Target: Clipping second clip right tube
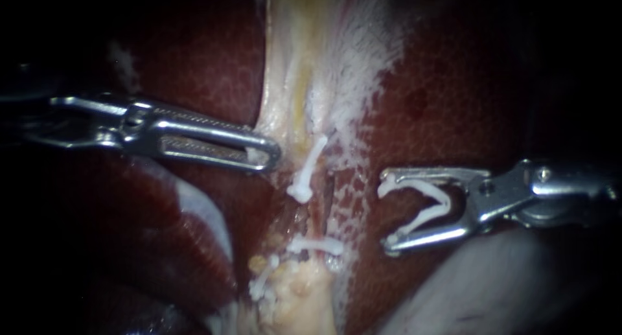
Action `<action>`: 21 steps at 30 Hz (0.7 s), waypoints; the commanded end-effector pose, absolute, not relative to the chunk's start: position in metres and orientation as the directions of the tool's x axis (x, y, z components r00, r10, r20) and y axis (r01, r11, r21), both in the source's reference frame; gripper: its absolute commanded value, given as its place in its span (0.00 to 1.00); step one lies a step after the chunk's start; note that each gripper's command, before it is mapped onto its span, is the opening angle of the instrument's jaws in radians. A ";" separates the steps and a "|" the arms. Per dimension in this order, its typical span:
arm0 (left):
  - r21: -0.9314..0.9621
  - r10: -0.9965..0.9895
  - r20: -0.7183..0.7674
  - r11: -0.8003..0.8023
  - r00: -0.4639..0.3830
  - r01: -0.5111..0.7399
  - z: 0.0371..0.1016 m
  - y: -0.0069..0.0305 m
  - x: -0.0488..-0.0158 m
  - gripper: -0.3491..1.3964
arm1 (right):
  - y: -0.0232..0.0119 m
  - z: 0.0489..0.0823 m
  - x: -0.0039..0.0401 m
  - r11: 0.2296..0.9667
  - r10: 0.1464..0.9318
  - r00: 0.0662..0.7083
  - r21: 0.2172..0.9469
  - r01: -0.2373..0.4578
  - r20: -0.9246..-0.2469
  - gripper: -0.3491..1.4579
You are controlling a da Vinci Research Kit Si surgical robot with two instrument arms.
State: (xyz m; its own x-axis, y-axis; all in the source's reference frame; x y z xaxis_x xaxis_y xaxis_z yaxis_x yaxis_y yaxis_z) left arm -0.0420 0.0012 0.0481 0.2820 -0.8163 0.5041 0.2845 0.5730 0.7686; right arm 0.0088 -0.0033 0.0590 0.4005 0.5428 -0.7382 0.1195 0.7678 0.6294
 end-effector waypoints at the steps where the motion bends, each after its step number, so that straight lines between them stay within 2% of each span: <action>1: 0.769 -0.817 0.503 0.572 0.281 0.286 0.0477 0.0011 -0.0418 0.00 | -0.0036 0.0594 0.0092 0.766 0.542 0.403 0.630 0.124 -0.738 0.52; 10: 0.773 -0.818 0.507 0.571 0.273 0.276 0.0429 -0.0001 -0.0416 0.00 | -0.0052 0.0624 0.0121 0.743 0.558 0.417 0.656 0.135 -0.718 0.52; 21: 0.768 -0.811 0.518 0.580 0.271 0.270 0.0407 -0.0011 -0.0422 0.00 | -0.0055 0.0623 0.0144 0.741 0.564 0.416 0.659 0.124 -0.713 0.52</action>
State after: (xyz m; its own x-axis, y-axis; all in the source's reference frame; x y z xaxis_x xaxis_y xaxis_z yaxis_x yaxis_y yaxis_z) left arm -0.0422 -0.0012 0.0406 0.2707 -0.8116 0.5177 0.2687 0.5801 0.7689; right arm 0.0147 -0.0055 0.0622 0.4164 0.5645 -0.7127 0.1245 0.7411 0.6597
